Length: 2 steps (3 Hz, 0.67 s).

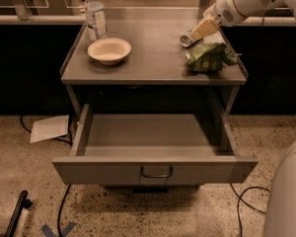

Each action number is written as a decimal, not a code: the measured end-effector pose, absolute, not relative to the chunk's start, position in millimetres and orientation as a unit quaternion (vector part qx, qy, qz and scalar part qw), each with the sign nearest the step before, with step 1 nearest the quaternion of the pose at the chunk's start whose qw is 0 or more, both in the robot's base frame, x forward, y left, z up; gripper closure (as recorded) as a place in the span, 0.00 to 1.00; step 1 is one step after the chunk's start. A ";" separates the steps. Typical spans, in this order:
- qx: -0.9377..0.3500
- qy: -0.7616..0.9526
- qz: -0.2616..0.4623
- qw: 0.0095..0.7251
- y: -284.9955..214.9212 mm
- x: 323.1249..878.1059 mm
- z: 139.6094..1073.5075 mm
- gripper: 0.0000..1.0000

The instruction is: Pick green jalapeno chip bag from top drawer and place on counter

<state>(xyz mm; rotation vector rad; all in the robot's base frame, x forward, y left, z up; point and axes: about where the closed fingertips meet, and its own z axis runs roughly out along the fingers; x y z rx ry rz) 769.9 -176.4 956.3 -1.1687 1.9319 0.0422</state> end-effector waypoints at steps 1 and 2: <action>-0.468 0.773 0.017 0.427 -176.3 769.9 956.2 0.00; -0.468 0.773 0.017 0.427 -176.3 769.9 956.2 0.00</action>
Offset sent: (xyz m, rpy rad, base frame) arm 0.0000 0.0000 0.0000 0.0000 0.0000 0.0000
